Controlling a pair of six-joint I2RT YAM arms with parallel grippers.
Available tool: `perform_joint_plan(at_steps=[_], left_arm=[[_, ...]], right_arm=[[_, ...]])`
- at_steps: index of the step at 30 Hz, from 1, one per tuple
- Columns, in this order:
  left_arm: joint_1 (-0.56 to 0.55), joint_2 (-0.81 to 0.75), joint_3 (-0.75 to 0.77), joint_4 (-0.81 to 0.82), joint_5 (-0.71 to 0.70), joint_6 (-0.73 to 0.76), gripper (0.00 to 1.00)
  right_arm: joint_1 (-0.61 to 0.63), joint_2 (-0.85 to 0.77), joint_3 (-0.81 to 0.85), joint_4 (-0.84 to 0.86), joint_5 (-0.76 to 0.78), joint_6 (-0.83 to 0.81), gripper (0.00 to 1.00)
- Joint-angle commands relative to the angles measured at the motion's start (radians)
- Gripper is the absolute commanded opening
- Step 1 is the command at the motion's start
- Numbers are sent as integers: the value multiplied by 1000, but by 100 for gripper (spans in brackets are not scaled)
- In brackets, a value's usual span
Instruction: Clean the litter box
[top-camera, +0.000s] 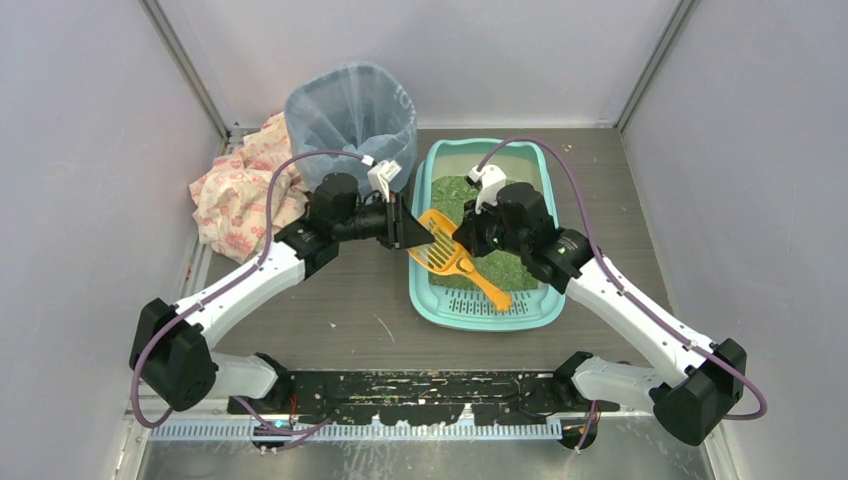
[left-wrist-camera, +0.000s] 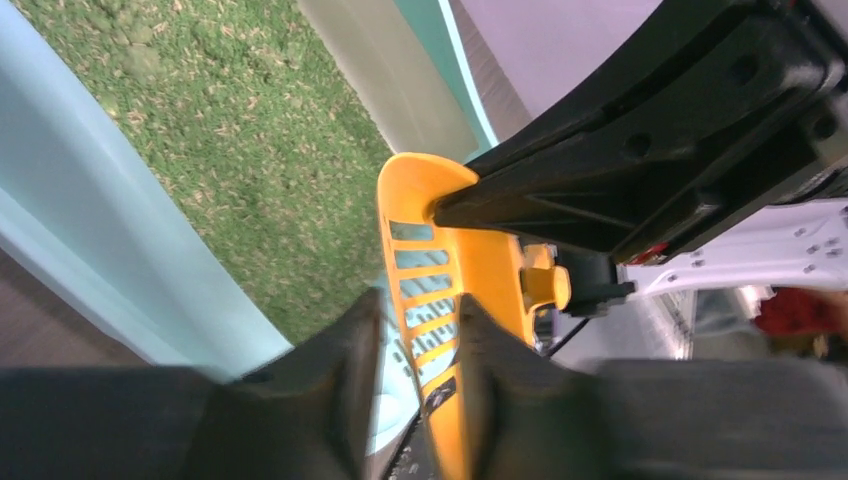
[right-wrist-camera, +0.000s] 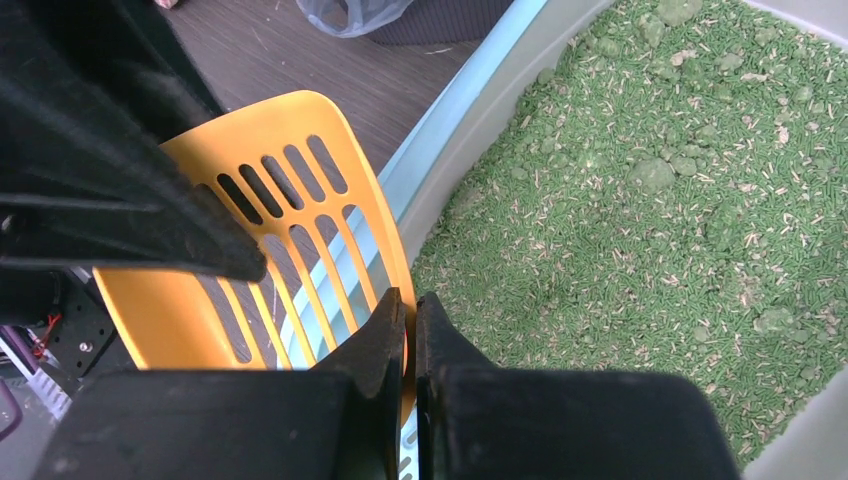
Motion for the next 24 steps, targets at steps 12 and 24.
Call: perform_joint_plan(at_steps=[12,24], left_arm=[[-4,7,0,87,-64,-16,0],[-2,-122,-146,290,-314,-84,0]], right_arm=[[9,-124,-22,169,299,54,25],[8,-297,-139,341,536,133,100]])
